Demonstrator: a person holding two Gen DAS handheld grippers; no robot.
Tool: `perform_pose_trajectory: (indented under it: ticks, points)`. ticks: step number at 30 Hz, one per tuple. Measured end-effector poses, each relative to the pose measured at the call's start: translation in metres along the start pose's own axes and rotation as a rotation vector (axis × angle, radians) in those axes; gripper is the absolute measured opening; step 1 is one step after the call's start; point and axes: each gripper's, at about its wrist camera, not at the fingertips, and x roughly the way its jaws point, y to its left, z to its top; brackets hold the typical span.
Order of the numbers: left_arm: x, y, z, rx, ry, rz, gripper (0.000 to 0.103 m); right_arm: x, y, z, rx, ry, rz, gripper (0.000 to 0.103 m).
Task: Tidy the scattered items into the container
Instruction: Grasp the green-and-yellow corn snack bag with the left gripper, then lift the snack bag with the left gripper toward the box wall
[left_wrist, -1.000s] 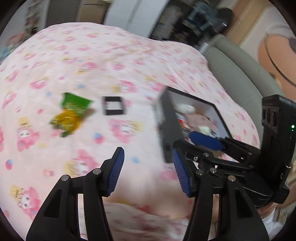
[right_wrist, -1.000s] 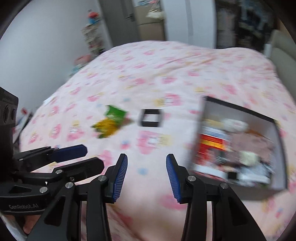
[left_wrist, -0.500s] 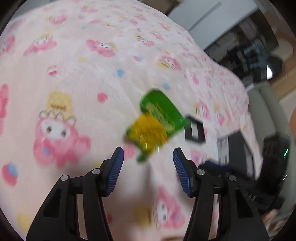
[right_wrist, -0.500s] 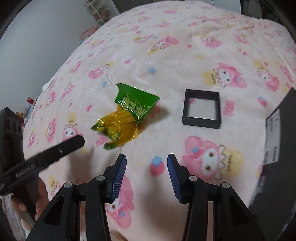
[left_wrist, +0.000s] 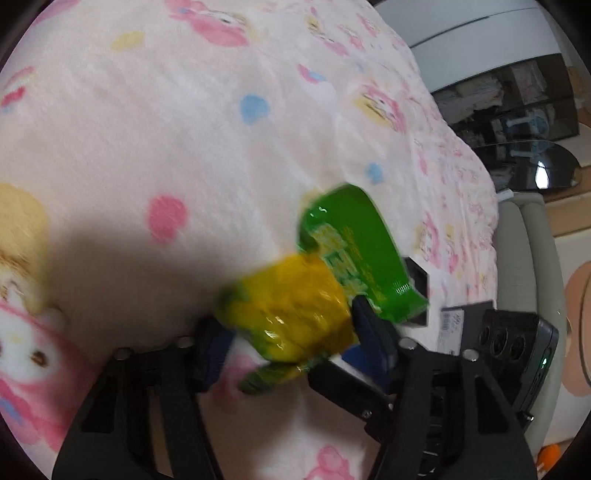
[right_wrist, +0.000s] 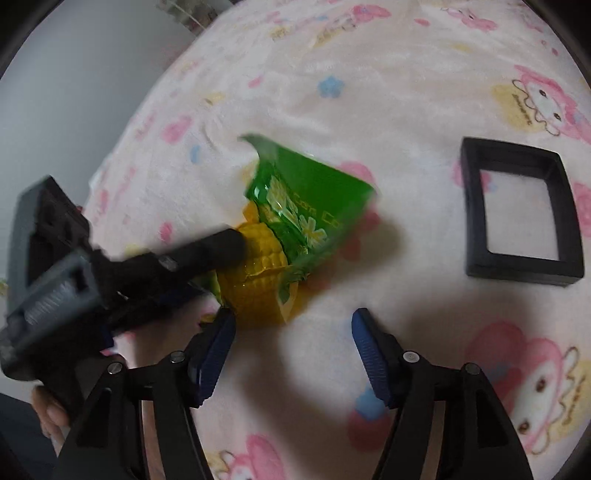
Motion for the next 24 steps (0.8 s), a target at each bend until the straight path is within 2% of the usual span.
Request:
perform_pose_trajectory:
  ticks: [2,3,8,13,19,24]
  points:
    - [-0.003,-0.009,-0.008,0.035,-0.006,0.028,0.055,-0.006,0.007,-0.002,-0.026,-0.008,0.04,0.028]
    - [-0.005,-0.012,-0.01,0.049,-0.012,0.036,0.055,-0.009,0.009,-0.004,-0.028,0.001,0.056,0.024]
    - [-0.022,-0.034,-0.026,0.094,-0.04,0.039,0.054,-0.035,0.023,-0.018,-0.072,-0.03,0.021,0.024]
    - [-0.062,-0.069,-0.054,0.152,-0.078,-0.036,0.054,-0.089,0.028,-0.038,-0.083,-0.085,0.037,0.024]
    - [-0.1,-0.138,-0.111,0.306,-0.081,-0.122,0.054,-0.184,0.027,-0.093,-0.088,-0.23,0.065,0.024]
    - [-0.091,-0.201,-0.176,0.43,-0.016,-0.211,0.055,-0.253,-0.002,-0.16,-0.028,-0.327,0.055,0.025]
